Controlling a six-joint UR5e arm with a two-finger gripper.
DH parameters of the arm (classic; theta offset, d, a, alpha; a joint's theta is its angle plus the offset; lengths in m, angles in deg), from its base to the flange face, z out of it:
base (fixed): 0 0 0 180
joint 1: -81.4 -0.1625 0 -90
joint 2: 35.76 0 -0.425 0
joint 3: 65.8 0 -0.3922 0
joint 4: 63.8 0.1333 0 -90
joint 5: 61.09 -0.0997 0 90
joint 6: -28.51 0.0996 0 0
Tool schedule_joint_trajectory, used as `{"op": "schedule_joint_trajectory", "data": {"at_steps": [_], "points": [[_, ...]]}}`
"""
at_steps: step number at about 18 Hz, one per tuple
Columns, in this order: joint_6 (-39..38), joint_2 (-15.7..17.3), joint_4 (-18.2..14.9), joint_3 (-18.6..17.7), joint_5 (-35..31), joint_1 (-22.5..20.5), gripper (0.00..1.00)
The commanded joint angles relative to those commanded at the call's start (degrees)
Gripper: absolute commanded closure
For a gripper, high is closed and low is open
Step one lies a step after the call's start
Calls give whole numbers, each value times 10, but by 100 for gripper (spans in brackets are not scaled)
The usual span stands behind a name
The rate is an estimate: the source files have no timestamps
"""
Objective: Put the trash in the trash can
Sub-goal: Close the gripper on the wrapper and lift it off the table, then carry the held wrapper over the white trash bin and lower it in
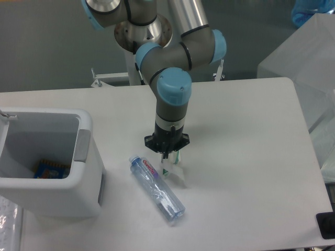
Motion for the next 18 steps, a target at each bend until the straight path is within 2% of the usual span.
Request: {"op": "schedule_joint_trajectory", "data": {"at_steps": [2,5,7,11,14,16,18], "points": [[0,3,1,18,14,-9,100],[-14,17,0,89,119,-39,100],[-35,25,-1,120,150,-48,100],[-67,39,0,162,197,-60,100],[-122,47,0,204,222,-59,100],[-153,65,0,225,241,-55,100],[-161,91,-1,229,262,-50,100]]}}
